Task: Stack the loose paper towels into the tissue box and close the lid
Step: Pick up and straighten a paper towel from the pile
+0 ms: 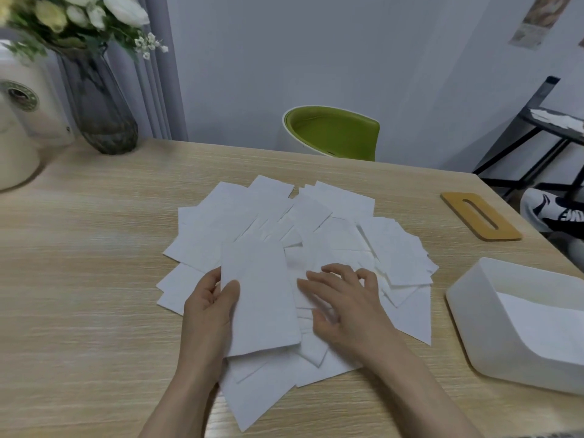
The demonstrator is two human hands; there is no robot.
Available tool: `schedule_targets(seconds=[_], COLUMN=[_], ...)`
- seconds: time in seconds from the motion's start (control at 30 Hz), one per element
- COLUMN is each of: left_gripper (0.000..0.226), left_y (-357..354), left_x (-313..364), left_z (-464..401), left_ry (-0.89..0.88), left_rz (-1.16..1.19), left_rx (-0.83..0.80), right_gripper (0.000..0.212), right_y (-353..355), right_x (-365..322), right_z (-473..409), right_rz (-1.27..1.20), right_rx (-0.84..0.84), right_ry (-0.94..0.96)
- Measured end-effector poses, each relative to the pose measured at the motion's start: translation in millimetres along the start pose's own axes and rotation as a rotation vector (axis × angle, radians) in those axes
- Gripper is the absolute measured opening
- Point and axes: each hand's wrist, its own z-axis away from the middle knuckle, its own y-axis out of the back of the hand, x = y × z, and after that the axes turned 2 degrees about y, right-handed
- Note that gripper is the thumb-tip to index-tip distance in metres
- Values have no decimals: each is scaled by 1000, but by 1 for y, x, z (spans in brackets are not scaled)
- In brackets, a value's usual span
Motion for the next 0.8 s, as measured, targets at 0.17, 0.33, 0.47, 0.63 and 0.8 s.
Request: schedule_targets(seconds=[0.17,0.33,0.47,0.63,0.8], left_gripper=[24,25,26,25,24], left_y=[0,0,0,0,-1], left_x=[-1,0,1,1,2], left_z=[-1,0,0,0,1], left_ry=[0,-3,0,13,11], left_rz=[1,1,12,16,13], left_rx=[9,2,5,8,11], right_gripper=[42,40,55,53,13], right_y=[-4,-4,0,2,0], right_x=[-4,-1,4,1,-6], right_z=[-2,-3,-3,-7,-9], right_rz=[37,35,36,12,-1], right_rx=[115,135,-22,-74,91], right_ry=[18,27,42,29,8])
